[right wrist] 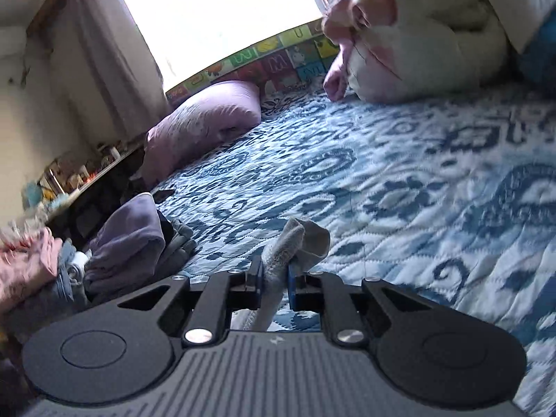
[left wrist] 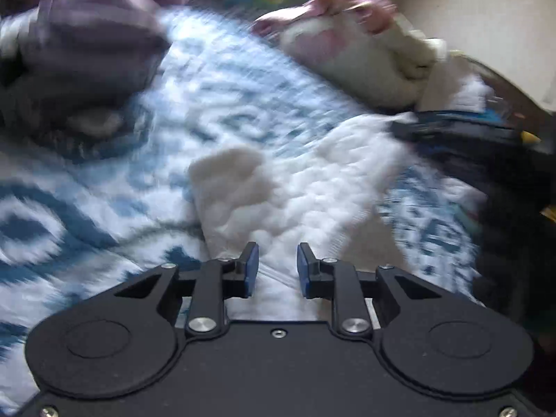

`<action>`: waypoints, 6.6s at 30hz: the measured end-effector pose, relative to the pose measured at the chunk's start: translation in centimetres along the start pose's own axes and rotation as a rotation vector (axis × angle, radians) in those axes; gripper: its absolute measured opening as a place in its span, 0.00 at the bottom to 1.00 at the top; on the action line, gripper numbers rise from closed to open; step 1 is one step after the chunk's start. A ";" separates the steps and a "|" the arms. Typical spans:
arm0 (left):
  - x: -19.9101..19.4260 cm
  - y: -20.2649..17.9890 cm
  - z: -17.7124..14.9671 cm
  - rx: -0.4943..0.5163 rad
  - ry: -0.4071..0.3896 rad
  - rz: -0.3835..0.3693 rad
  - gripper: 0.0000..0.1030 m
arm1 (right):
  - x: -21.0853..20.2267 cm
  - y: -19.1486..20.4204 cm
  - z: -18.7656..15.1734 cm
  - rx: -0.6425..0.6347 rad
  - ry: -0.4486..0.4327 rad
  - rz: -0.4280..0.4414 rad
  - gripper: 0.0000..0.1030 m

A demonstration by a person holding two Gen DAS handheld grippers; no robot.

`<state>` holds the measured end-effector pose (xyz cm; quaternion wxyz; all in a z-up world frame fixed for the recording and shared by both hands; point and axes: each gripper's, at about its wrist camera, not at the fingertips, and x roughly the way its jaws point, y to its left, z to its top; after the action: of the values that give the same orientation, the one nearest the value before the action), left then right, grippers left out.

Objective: Fold clothes

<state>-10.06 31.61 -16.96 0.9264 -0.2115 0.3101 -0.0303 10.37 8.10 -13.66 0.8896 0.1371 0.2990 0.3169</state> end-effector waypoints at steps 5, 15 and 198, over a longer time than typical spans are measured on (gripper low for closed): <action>-2.0 -0.6 -2.1 0.161 0.069 -0.008 0.20 | -0.1 0.7 2.1 0.004 -0.001 0.029 0.15; 3.3 -5.0 -5.1 0.322 0.202 0.076 0.20 | -0.6 3.8 2.5 -0.086 -0.013 0.121 0.15; 1.0 4.9 3.7 -0.166 -0.144 0.008 0.11 | -8.4 13.7 -20.5 -0.618 0.350 0.121 0.31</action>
<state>-7.48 37.29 -16.90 0.9256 -0.2881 0.2449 0.0144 -14.16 14.23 -20.04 0.8040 -0.1772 0.3282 0.4631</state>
